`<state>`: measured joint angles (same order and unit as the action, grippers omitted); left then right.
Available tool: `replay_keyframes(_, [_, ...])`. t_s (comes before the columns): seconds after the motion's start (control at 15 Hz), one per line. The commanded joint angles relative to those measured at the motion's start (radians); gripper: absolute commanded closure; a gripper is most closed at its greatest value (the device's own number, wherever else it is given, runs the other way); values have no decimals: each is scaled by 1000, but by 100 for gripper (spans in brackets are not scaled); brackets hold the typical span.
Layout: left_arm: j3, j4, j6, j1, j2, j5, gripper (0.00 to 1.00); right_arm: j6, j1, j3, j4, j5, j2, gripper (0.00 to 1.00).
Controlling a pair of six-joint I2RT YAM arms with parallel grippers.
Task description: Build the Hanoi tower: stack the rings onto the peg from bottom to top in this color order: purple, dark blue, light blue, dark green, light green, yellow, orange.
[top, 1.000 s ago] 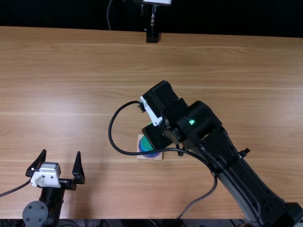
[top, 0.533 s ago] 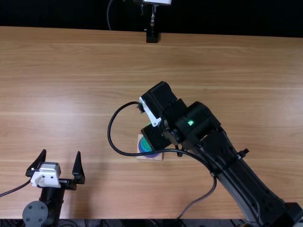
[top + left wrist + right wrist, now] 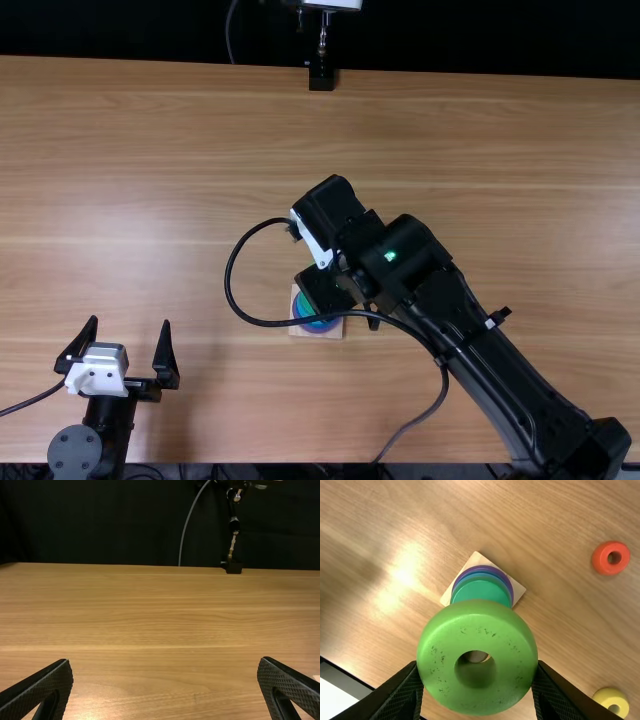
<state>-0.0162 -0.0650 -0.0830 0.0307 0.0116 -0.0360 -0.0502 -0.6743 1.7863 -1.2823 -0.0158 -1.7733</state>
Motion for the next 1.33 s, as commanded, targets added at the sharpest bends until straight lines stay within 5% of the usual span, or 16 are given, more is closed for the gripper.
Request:
replay_keyframes(0.0, [16,-18,4,-6,-12,-8,0,-1,-13,-13,2,-6,-14,100])
replay_keyframes(0.2, [16,-18,4,-6,-12,-8,0,-1,-14,-13,2,-4,-12,100])
replay_keyframes(0.27, [16,-18,6,-6,-12,-8,0,-1,-14,-13,2,-1,-14,80])
replay_keyframes(0.4, [16,-18,6,-6,-12,-8,0,2,-14,-11,2,7,-14,0])
replay_keyframes(0.8, [16,-18,6,-6,-12,-8,0,-5,-10,-8,215,5,-12,0])
replay_keyframes(1.07, [16,-18,6,-6,-12,-8,0,-141,51,-41,339,10,-5,0])
replay_keyframes(1.27, [16,-18,6,-6,-12,-8,0,-134,220,-202,447,8,5,0])
